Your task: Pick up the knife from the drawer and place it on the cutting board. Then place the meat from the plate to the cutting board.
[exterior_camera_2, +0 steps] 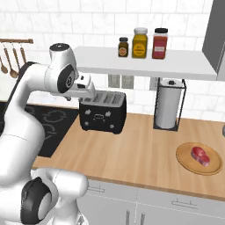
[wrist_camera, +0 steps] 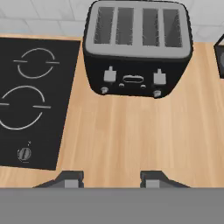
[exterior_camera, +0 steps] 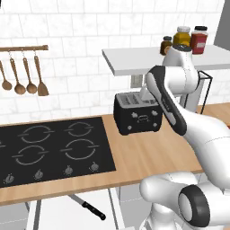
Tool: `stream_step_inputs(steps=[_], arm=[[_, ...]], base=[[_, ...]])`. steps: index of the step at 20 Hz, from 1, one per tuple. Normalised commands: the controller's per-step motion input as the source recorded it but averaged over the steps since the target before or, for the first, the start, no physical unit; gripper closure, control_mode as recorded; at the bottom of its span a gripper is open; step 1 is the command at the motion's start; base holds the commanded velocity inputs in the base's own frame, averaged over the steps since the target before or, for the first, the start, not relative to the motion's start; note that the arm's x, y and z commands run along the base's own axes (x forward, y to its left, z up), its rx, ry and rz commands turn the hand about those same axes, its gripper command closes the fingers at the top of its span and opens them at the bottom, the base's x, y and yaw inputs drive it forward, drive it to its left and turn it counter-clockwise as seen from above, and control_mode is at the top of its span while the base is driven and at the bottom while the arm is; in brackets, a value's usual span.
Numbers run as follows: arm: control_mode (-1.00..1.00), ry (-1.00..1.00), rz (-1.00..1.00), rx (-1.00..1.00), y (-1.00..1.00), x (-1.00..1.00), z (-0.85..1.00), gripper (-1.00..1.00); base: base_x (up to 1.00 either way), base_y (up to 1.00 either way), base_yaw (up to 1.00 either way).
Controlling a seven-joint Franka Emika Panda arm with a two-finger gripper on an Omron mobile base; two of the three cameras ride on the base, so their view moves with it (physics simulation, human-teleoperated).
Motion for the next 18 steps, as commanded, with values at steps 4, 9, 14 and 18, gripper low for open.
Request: stream_step_inputs(steps=[4,9,14,18], arm=[[-1.0,-0.07,0.0,0.01,0.0,-0.44,-0.03,-1.0],[-1.0,0.06,0.0,-0.01,0.65,-0.84,-0.78,-1.0],[-1.0,0.19,-0.02,0.03,0.95,-0.09,-0.95,-1.0],[-1.0,0.3,0.01,0.13,0.2,0.16,-0.4,-1.0]], base=[[0.0,0.0,0.0],[0.0,0.0,0.0],[0.0,0.0,0.0],[0.0,0.0,0.0]])
